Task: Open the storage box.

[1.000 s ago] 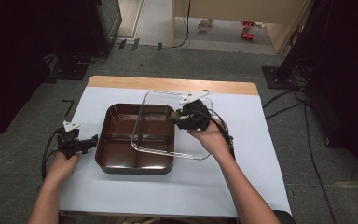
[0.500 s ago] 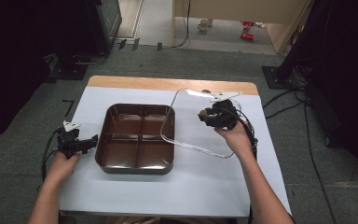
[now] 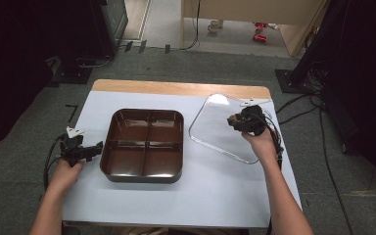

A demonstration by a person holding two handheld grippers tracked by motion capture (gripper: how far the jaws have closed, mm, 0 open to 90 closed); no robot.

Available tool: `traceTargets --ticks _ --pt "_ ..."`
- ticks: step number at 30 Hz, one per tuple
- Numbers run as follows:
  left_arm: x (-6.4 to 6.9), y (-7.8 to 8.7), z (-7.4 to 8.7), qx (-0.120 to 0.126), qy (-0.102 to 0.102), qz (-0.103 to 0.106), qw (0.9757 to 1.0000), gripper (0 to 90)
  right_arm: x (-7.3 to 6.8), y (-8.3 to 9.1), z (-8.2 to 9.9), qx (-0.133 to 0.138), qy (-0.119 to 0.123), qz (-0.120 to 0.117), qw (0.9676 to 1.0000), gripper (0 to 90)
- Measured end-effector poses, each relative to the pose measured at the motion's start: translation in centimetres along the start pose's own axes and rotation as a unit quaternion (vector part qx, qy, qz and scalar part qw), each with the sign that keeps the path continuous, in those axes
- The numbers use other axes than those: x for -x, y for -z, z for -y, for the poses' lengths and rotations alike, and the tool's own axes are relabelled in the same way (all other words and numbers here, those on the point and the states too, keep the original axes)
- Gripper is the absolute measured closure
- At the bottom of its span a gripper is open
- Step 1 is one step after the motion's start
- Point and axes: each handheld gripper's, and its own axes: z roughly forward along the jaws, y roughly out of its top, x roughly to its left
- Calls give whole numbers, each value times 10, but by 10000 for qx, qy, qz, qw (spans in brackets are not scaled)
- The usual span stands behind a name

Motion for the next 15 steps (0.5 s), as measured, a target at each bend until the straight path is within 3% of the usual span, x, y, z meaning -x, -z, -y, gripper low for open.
traceTargets --ticks 6,15 --pt "0 0 0 0 1 -1 10000 121 17 -17 11 -185 -178 244 9994 588" --pt "0 0 0 0 1 0 10000 121 32 -46 21 -279 -501 391 9976 587"
